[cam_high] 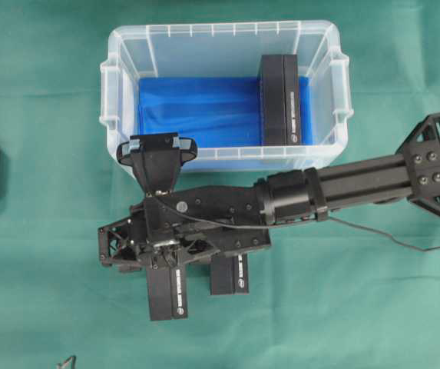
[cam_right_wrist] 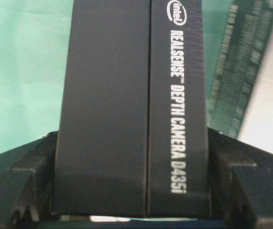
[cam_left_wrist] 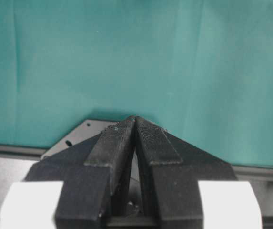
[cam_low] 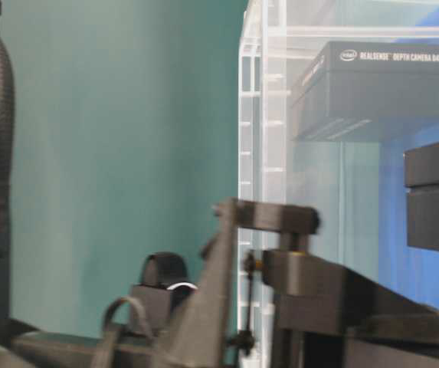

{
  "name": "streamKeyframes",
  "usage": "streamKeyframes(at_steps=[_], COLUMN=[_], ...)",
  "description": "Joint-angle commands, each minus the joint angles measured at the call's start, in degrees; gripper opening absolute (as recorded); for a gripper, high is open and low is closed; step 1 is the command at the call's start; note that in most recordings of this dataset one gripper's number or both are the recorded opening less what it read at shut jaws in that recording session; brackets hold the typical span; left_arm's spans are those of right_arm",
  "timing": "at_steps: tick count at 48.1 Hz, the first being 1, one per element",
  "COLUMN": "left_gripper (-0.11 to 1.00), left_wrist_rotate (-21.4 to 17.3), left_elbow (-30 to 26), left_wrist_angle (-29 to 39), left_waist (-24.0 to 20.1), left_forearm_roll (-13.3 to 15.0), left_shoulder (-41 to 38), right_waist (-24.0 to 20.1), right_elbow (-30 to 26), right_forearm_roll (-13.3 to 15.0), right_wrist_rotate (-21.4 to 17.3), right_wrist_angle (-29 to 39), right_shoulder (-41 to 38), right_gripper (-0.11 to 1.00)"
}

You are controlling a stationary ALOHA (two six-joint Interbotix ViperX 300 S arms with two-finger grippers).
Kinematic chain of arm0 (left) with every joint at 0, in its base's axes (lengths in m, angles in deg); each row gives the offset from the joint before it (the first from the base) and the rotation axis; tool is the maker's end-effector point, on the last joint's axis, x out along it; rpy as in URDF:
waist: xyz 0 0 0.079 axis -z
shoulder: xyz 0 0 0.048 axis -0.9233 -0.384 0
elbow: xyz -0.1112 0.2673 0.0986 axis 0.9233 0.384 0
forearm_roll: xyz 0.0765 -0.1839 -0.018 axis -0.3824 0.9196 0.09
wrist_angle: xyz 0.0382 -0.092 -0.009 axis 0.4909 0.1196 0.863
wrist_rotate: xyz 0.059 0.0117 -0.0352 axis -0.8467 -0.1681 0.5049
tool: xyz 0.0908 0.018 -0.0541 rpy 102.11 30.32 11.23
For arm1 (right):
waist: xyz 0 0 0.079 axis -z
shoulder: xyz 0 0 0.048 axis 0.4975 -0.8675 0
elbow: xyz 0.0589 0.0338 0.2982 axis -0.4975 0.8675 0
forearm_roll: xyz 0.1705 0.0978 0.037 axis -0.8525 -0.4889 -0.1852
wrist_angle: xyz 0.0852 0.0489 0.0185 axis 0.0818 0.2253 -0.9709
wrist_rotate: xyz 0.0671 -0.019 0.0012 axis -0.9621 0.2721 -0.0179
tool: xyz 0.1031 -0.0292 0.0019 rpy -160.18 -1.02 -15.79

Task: Take the box out of the case with the right arm.
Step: 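Carry the box forward and lower it onto the cloth left of the first box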

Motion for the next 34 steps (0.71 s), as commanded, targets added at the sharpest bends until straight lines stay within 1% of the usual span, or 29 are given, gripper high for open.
streamKeyframes(at_steps=[1, 7, 14, 27, 34], left_gripper=[0.00, 0.00, 0.00, 0.00, 0.00], left_wrist_rotate=[-0.09, -0.09, 0.00, 0.00, 0.00], left_elbow=[-1.32, -1.32, -1.32, -1.32, -1.32], left_wrist_angle=[-0.18, -0.26, -0.26, -0.26, -0.26], left_waist=[0.18, 0.18, 0.18, 0.18, 0.18], left_forearm_roll=[-0.18, -0.18, -0.18, -0.18, -0.18], left_shoulder=[-0.18, -0.18, -0.18, -0.18, -0.18], right_waist=[0.26, 0.44, 0.44, 0.26, 0.26], right_elbow=[0.09, 0.97, 2.02, 2.20, 2.20], right_forearm_roll=[-0.53, -1.23, -1.32, -1.32, -0.62], right_wrist_rotate=[0.18, 0.35, 0.79, 2.72, 3.16], right_wrist_angle=[-1.32, -2.55, -4.39, -4.31, -4.22], right_shoulder=[1.93, 1.93, 1.93, 2.02, 2.11], right_gripper=[0.68, 0.68, 0.68, 0.68, 0.68])
